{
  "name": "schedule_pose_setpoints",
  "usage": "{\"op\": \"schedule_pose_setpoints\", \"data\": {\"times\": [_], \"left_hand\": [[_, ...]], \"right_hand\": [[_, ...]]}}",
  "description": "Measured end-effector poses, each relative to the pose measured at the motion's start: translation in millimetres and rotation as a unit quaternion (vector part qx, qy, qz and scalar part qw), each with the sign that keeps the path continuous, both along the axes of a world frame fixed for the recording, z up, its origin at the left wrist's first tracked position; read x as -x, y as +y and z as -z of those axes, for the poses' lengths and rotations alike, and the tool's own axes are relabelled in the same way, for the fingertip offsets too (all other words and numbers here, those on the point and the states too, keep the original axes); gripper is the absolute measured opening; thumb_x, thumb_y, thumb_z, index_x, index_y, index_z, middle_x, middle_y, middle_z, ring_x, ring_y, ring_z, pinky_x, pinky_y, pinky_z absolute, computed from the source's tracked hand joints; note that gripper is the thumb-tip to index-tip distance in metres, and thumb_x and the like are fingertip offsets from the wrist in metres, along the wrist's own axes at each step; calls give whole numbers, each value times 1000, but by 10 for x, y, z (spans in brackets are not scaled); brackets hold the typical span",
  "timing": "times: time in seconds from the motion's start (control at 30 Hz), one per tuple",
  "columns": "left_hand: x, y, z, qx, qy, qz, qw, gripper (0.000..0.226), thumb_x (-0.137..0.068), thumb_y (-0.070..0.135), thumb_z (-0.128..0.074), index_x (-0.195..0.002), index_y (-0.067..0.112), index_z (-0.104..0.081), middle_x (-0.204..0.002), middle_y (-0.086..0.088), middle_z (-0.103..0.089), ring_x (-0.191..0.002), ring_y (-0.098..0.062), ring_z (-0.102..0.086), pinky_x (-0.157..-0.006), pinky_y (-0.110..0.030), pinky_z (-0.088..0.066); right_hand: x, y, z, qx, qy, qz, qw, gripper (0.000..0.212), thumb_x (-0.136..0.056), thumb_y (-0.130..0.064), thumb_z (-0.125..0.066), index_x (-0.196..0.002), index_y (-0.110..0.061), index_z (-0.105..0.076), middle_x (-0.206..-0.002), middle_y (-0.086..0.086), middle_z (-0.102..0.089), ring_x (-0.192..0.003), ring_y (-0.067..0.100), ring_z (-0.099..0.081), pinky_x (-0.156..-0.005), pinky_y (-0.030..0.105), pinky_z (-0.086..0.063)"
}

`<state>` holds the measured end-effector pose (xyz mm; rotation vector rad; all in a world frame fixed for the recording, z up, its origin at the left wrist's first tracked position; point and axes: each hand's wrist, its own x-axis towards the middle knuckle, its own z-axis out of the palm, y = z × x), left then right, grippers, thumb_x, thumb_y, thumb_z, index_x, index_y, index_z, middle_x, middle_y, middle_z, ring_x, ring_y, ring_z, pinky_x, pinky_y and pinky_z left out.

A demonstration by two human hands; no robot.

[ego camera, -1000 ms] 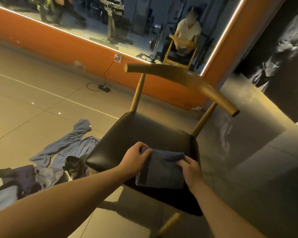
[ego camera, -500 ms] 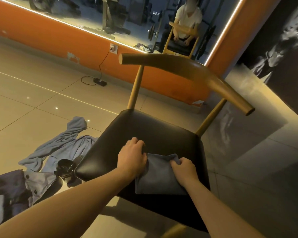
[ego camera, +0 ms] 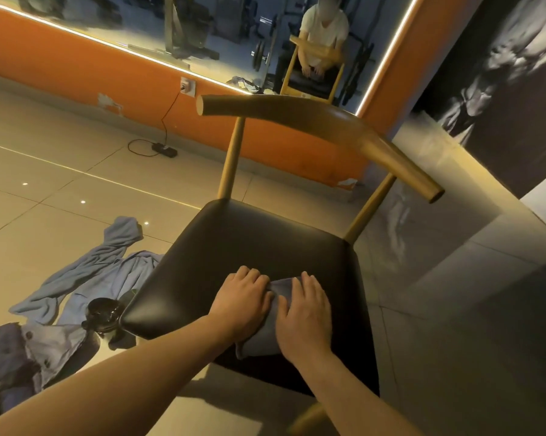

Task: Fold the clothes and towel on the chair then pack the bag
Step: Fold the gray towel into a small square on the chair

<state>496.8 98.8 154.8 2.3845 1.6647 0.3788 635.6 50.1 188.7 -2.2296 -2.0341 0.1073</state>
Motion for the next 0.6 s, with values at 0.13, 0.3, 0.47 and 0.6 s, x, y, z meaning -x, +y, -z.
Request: {"op": "schedule_pose_setpoints", "data": {"times": [0.13,0.3,0.47,0.6], "left_hand": [[3,-47,-23,-6,7,5,1000,45,-108,49,-31,-142,26,-50,-140,2,-54,-124,-19,-47,-107,-35,-40],[-12,-22,-203,58,29,-14,998,42,-105,46,-41,-139,24,-52,-135,0,-54,-120,-21,-48,-103,-36,-43],[-4,-45,-483,222,-27,-102,969,30,-95,36,-64,-121,21,-61,-107,-1,-60,-96,-18,-59,-86,-34,-55],[0,-202,-551,320,-102,-174,926,20,-94,31,-70,-98,18,-56,-92,-2,-60,-79,-14,-59,-75,-30,-51]], "right_hand": [[-54,-77,210,30,-12,-4,999,61,-107,-47,-14,-162,-19,-10,-170,2,-6,-156,18,0,-127,41,-7],[-88,-31,221,36,-36,-31,998,61,-107,-47,-11,-161,-19,-14,-170,3,-9,-156,20,-2,-127,47,-6],[-165,-424,66,-87,104,73,988,52,-101,-44,-46,-148,-22,-43,-156,3,-39,-146,23,-30,-119,44,-28],[-174,-870,33,-86,265,214,936,44,-92,-33,-67,-130,-19,-50,-135,4,-50,-122,21,-47,-100,39,-49]]}}
